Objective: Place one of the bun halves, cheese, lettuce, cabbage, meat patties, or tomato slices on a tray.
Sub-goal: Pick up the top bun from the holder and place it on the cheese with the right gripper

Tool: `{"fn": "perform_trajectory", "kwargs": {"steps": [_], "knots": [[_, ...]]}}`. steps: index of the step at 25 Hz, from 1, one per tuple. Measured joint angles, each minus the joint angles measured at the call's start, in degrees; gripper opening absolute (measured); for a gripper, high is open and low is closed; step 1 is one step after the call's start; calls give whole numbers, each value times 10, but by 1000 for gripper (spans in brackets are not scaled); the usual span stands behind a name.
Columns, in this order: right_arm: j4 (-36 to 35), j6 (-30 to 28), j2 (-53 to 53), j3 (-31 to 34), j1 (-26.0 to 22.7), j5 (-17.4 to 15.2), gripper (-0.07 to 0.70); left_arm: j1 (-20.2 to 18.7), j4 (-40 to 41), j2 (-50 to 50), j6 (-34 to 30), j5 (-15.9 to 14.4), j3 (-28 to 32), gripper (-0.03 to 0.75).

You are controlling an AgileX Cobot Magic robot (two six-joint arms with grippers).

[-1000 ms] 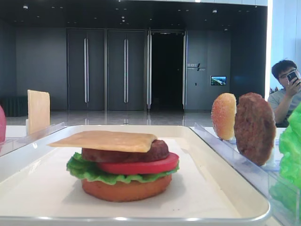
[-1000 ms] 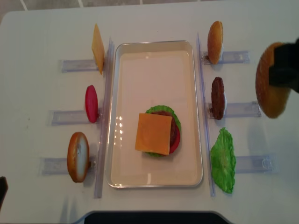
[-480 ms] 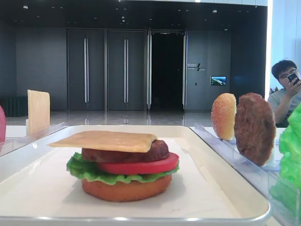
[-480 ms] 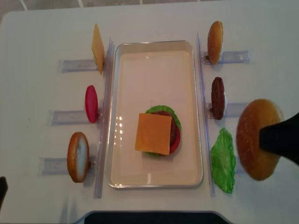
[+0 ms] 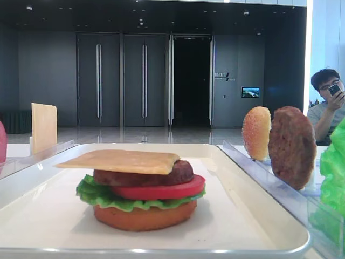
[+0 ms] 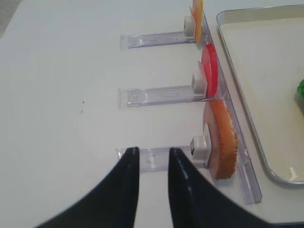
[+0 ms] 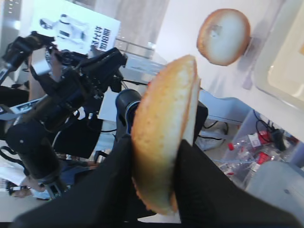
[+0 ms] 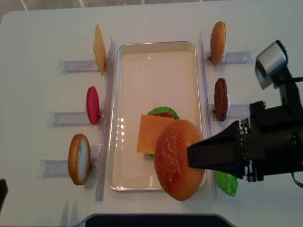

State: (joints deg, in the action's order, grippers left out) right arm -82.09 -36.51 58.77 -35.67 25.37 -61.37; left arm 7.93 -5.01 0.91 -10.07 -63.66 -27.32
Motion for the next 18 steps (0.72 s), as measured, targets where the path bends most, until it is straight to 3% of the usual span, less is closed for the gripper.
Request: {"fn": "perform_trajectory", "kwargs": {"steps": [8, 13, 18], "knots": [[-132, -173, 184, 3, 0, 4, 230, 0, 0, 0, 0, 0, 0, 160], [-188, -239, 275, 3, 0, -4, 230, 0, 0, 0, 0, 0, 0, 160], [-196, -265, 327, 3, 0, -5, 229, 0, 0, 0, 0, 0, 0, 160]]}}
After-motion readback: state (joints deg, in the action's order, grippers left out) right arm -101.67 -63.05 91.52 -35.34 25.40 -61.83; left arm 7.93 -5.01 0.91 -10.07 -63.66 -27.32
